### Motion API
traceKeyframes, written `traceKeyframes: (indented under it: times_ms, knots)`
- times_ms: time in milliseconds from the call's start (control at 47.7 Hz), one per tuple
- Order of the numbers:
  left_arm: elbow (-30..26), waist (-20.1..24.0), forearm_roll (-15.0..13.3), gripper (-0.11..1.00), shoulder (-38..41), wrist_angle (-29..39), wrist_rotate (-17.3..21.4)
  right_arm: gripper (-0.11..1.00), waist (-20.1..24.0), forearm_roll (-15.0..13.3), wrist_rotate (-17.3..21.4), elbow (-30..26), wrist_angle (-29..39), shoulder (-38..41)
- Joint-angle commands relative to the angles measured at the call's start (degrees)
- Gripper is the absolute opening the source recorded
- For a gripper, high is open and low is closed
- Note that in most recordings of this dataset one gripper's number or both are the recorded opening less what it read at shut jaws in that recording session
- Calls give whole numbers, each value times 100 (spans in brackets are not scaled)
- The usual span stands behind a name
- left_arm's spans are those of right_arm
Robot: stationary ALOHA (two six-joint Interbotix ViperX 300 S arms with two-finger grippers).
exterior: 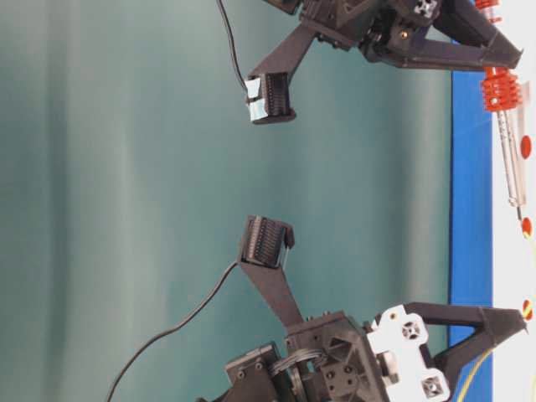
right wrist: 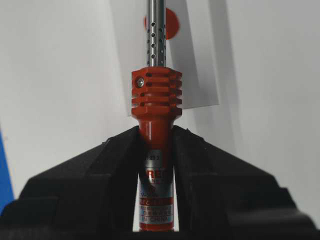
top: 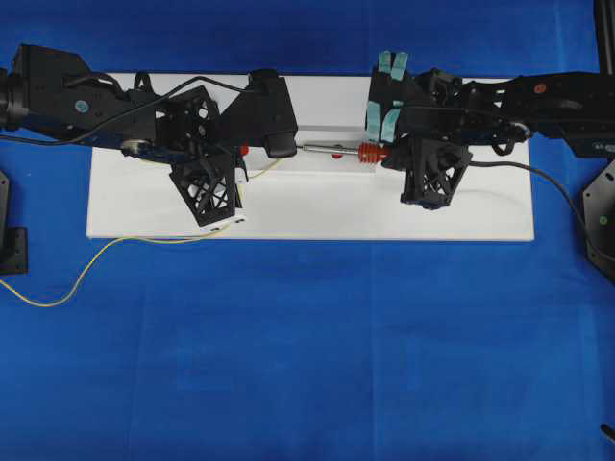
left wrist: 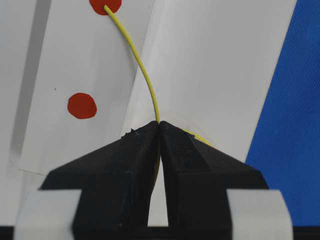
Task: Touch the tip of the soldering iron to the tip of the solder at the mark.
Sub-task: 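Hold the wire tip against the iron tip at the red dot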
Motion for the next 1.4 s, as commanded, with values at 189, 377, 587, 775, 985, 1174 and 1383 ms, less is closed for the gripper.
traceKeyframes:
  times_ms: [189,377,587,775,985,1174,1383]
  knots:
    - [-114,-9,9,2,-62,0,-18,6,35,-9,9,-132,-9,-35]
    - [-114,-9,9,2,-62,26,-26,6,35,0,9,-141,-9,-35]
    - [-114,-9,9,2,-62,26,-18,6,35,-9,9,-141,-9,-44]
    - [-132,0,9,2,-62,26,0,6,35,-9,9,-132,-9,-44]
    - [-176,0,9,2,-35,26,18,6,35,-9,9,-132,0,-44]
    - [-176,9,9,2,-35,70,9,6,35,0,9,-132,0,-44]
    - [-176,9,9,2,-35,97,9,6,35,-9,9,-132,0,-44]
